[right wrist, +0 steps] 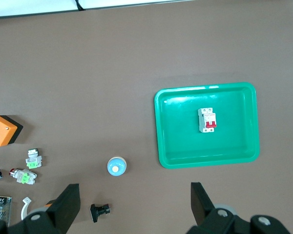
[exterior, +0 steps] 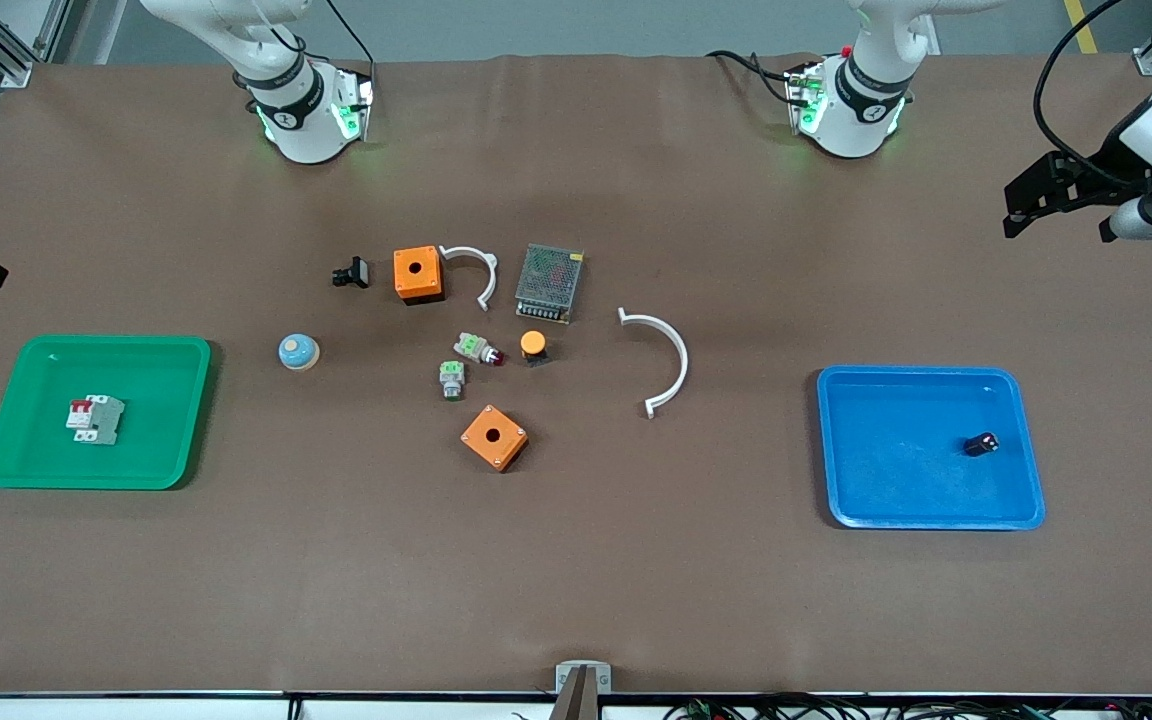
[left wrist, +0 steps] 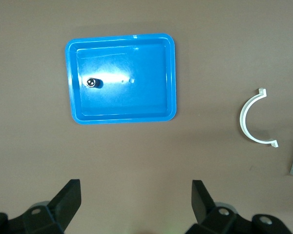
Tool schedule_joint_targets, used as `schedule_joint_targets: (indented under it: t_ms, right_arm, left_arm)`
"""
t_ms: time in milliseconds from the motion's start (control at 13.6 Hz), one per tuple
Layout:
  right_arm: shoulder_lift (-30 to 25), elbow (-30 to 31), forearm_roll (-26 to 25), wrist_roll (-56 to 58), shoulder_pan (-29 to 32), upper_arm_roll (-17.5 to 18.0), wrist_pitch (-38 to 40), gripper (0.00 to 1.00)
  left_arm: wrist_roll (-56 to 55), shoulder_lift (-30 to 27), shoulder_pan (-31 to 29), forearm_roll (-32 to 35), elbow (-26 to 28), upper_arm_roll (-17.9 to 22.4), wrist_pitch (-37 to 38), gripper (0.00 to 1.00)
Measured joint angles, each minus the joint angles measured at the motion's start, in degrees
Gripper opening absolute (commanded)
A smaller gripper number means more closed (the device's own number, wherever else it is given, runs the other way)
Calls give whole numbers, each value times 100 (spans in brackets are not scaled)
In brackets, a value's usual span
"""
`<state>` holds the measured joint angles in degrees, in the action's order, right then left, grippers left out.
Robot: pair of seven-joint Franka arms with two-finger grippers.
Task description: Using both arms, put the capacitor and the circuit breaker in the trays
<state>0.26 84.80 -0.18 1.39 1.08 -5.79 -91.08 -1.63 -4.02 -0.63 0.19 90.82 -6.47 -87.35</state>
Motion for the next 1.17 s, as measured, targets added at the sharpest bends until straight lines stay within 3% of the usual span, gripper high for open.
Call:
schedule_joint_targets:
  t_ms: [1173]
  right_arm:
    - [2, -21, 0, 1, -88, 38, 11, 100]
  left_arm:
    - [-2, 274, -30, 24, -285, 71, -18, 100]
